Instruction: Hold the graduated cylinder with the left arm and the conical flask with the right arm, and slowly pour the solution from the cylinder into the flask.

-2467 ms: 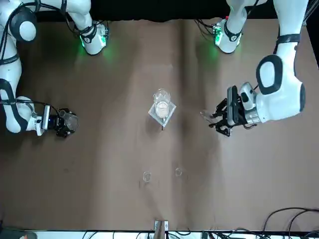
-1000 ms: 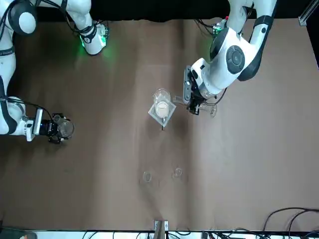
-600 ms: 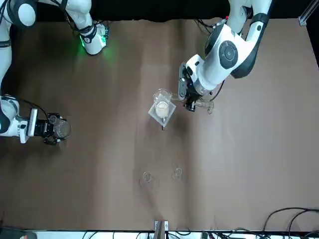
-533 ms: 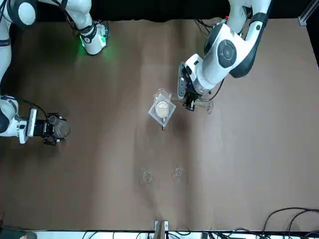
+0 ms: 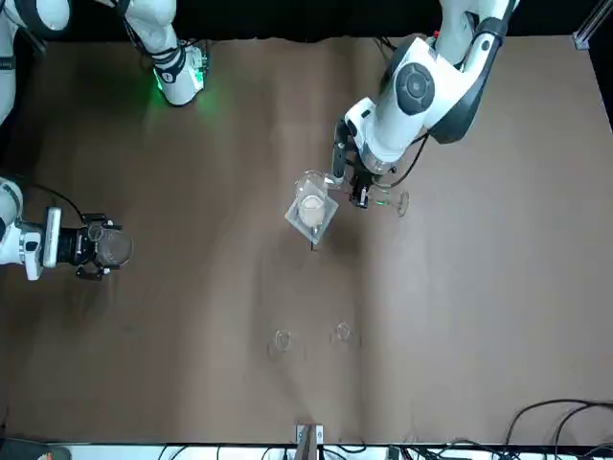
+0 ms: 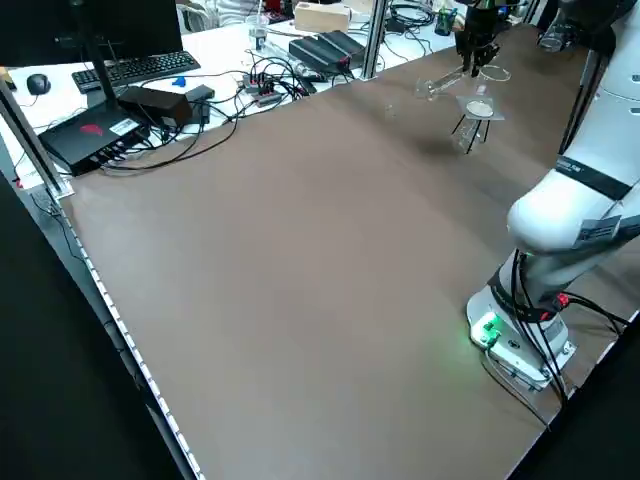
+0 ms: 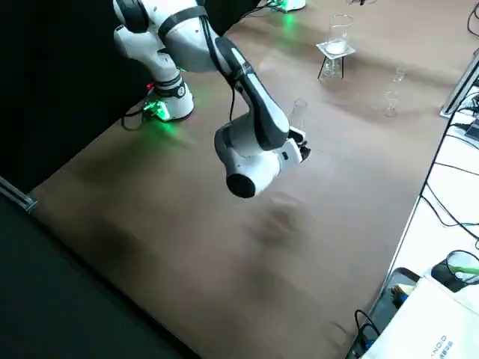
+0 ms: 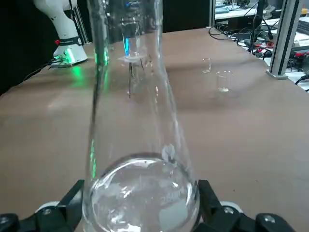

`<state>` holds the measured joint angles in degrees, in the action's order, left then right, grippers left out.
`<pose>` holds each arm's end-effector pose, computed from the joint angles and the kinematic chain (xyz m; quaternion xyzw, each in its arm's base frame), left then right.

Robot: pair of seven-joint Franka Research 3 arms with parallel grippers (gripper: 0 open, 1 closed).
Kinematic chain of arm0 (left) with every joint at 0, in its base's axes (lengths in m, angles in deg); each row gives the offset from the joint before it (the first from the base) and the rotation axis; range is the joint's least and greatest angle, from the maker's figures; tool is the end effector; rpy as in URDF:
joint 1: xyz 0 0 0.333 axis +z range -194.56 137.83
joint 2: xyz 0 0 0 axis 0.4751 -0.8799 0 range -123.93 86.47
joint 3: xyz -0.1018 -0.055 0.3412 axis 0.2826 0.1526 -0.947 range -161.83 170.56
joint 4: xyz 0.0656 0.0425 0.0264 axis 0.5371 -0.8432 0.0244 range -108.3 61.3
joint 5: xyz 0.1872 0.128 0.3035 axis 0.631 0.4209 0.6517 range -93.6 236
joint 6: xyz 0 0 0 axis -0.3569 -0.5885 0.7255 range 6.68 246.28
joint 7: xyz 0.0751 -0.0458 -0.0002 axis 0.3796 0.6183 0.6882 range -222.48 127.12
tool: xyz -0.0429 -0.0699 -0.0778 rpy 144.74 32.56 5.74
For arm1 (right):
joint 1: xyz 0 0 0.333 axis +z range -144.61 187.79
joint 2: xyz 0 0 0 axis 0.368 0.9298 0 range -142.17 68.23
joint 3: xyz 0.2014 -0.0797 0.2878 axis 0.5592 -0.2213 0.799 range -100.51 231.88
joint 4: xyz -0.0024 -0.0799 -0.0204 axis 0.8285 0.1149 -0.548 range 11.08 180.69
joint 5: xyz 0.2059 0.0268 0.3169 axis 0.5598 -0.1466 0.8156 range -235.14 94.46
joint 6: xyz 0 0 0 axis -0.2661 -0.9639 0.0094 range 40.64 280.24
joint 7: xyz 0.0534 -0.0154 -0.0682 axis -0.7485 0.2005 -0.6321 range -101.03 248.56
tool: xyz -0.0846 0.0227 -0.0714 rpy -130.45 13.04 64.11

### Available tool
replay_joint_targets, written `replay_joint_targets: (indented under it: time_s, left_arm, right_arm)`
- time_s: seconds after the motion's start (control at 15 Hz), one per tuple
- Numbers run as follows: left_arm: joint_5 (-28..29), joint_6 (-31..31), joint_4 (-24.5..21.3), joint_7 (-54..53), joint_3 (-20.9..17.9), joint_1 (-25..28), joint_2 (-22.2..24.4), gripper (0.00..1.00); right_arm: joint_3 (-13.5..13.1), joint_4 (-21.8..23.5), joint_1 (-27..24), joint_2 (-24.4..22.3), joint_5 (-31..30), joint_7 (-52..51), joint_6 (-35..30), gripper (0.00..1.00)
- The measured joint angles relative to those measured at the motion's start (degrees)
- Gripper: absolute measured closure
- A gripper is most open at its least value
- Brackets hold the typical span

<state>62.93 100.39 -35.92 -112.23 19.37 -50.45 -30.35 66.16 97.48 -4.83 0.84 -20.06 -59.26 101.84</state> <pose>0.4932 -0.3696 0.4816 0.6564 -0.7483 0.0525 0.0800 0.6069 -0.1950 0.2777 -0.6064 -0.5923 -0.3356 0.4110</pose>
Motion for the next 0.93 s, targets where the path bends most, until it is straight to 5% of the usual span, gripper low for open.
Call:
replay_joint_targets:
  time_s: [0.93]
  left_arm:
    - [9.7,0.0,-0.2,8.7,0.0,-3.1,-0.5,0.66]
  right_arm:
    - [0.3,-0.1,5.2,-7.9,-0.8,16.0,-5.5,0.04]
